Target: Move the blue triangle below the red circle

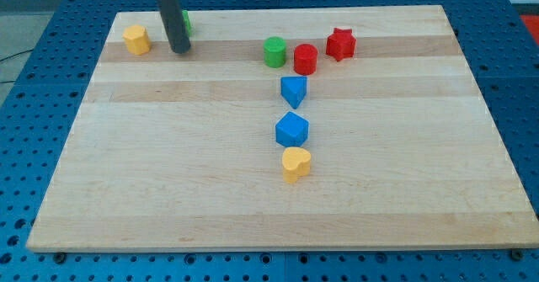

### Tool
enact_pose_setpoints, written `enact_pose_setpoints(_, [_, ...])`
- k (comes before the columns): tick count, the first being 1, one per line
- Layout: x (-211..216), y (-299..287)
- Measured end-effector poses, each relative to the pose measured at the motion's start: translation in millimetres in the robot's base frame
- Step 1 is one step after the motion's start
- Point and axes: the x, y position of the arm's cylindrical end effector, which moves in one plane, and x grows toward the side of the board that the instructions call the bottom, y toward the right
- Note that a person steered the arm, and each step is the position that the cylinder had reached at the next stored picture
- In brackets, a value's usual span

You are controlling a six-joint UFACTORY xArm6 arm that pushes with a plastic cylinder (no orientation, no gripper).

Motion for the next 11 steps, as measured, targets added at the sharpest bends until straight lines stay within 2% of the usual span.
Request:
enact_pose_setpoints(1, [0.0,1.5])
enact_pose_setpoints(3, [57.2,78.3])
enact_pose_setpoints(4, [71.2,103.2])
enact_pose_setpoints(6, [82.1,185.1])
enact_pose_setpoints(7, [88.8,258.5])
enact_pose_setpoints(8, [141.7,292.8])
enact_pose_setpoints(9, [141.2,218.2])
enact_pose_setpoints(10, [110.6,201.6])
enact_pose_setpoints(11, [106.9,259.8])
